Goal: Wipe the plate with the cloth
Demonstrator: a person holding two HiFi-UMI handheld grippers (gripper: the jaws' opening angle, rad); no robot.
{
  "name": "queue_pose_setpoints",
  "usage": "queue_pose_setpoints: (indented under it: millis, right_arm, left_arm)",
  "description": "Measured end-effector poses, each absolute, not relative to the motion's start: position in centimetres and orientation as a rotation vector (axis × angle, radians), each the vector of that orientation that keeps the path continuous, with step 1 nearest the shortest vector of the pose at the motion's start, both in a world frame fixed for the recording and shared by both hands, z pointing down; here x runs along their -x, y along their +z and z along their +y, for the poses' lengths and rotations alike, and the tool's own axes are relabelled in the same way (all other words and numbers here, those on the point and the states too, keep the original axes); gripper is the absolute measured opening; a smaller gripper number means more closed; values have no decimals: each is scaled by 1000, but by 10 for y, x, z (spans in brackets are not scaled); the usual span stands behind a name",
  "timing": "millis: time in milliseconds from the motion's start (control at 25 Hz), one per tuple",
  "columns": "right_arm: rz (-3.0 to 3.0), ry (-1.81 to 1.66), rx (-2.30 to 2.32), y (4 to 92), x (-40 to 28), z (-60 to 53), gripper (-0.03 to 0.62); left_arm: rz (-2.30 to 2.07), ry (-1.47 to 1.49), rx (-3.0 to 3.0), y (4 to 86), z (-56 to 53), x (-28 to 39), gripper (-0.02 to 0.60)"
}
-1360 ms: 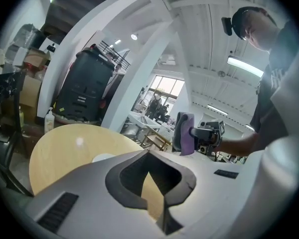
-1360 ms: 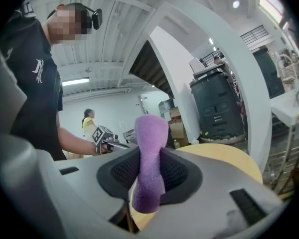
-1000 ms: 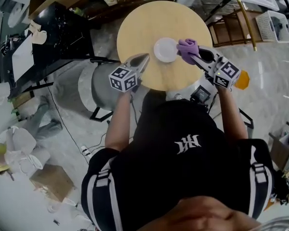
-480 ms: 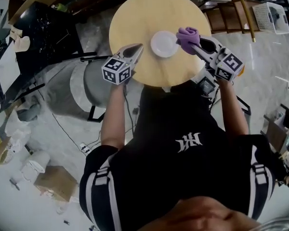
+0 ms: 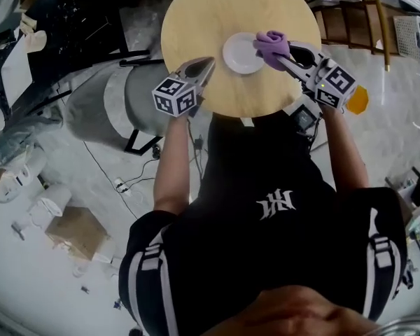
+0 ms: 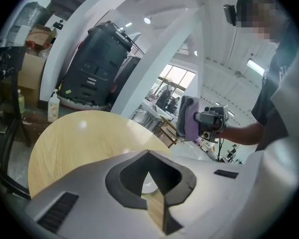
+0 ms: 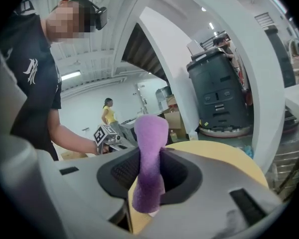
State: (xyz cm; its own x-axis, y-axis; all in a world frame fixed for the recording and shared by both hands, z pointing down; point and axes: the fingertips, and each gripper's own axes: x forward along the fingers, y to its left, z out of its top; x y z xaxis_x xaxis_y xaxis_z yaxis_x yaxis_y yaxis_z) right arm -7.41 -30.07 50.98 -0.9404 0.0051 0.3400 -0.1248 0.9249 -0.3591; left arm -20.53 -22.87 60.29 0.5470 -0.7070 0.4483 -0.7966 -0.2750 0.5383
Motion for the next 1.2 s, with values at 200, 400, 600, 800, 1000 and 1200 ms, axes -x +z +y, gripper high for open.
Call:
queue_pose_setpoints:
  millis: [200,400,600,800,1000,1200]
  right_arm:
    - [-2745,530,-49,521,77,-308,106]
    - [-2726,562,-27,546,74,-312,106]
    - [-2704,631,-32,582,73,-312,106]
    - [-2703,682,-27,606,82,-308,106]
    - [-2705,716,-12,617,82,-301,106]
    - [-2698,736,-13,624,79,-296,106]
  left_arm:
    - [-1217,171,-2024,608,-230,201,5]
    - [-1207,229,-1985,624,-238,197,5]
    - [-1175,241,-1921,647,-238,190,28]
    - [-1124,249,-1805,682,-233,181,160]
    - [-1089,335,-1704,707,-230,172,202]
    - [-1077,438,-1658,723,-230,169,203]
